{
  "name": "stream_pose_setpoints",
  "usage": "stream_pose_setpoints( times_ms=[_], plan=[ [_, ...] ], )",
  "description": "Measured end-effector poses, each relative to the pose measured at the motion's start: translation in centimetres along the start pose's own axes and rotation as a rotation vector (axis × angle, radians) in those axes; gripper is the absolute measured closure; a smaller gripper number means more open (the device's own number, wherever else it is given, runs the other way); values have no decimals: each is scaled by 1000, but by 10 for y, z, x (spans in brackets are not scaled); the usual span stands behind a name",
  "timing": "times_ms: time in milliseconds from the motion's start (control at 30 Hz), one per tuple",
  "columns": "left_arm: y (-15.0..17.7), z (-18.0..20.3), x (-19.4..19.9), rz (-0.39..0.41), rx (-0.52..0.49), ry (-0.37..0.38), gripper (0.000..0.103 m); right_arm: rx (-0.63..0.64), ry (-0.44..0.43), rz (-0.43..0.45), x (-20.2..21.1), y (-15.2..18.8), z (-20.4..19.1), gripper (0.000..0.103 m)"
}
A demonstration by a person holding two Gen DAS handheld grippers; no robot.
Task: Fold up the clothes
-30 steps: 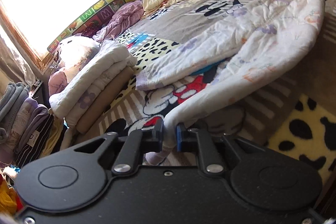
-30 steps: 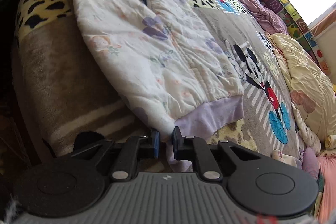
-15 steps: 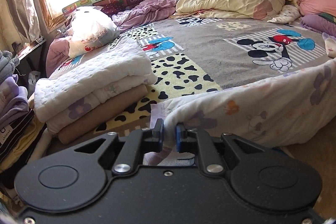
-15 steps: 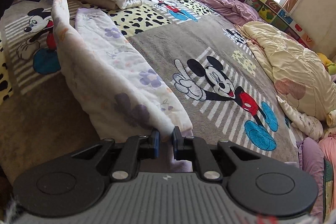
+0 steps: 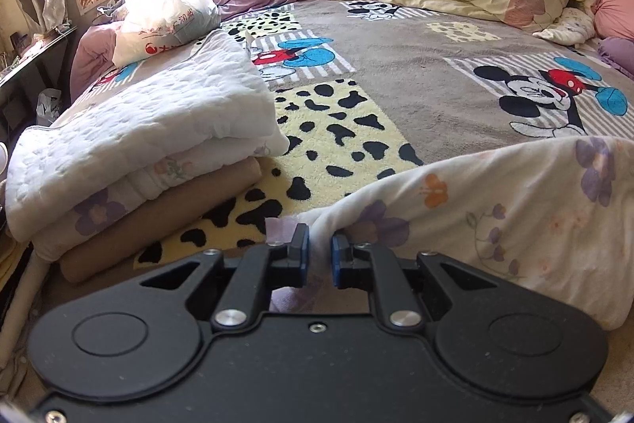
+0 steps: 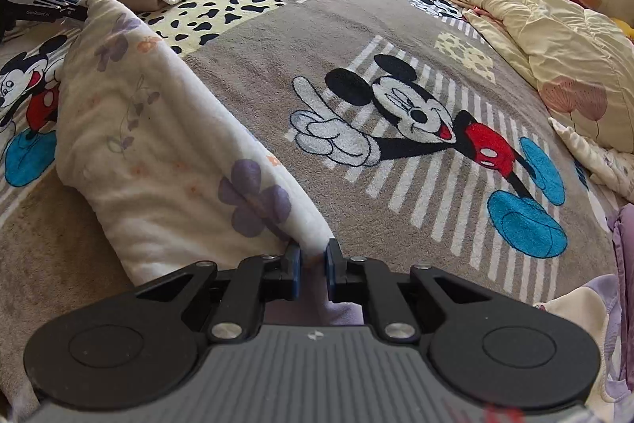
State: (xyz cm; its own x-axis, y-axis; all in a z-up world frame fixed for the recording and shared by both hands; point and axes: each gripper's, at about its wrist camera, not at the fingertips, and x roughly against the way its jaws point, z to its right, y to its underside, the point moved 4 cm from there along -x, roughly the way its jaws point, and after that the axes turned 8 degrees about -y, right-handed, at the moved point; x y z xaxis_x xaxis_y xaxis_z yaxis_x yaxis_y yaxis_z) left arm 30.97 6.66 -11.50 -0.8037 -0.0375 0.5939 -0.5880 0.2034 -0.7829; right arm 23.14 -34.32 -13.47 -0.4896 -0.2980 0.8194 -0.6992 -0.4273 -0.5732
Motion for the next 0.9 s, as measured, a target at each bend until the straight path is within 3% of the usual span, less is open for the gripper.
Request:
stream_pose_setpoints(
  times_ms=[100,167,267,433,600,633,667,800,900],
  plan=[
    [-4,-2,-11,-9,36,-11,82,-42,6,0,-11,0,7,89],
    [-7,-3,-18,-13,62,-20,59,-72,33,10,-18,1,13,87],
    [3,-22,-8,18,179,-76,61,-120,102,53,-15,3,19,60],
    [29,-54,10,45,431,-11,59,-137,98,136,-2,11,3,58],
    [46,-55,-5,-36,583,93,53,-131,79,215,10,19,-20,58],
    [47,-54,-9,-42,598,110,61,-129,76,231,12,21,-24,58],
    [44,-50,-10,-38,580,112,99,-128,72,247,15,22,-29,58],
    [19,-40,1,44,483,87,102,-165,66,235,3,33,-32,57],
    [11,-43,9,94,487,87,103,-254,58,238,-6,46,-22,46]
  ],
)
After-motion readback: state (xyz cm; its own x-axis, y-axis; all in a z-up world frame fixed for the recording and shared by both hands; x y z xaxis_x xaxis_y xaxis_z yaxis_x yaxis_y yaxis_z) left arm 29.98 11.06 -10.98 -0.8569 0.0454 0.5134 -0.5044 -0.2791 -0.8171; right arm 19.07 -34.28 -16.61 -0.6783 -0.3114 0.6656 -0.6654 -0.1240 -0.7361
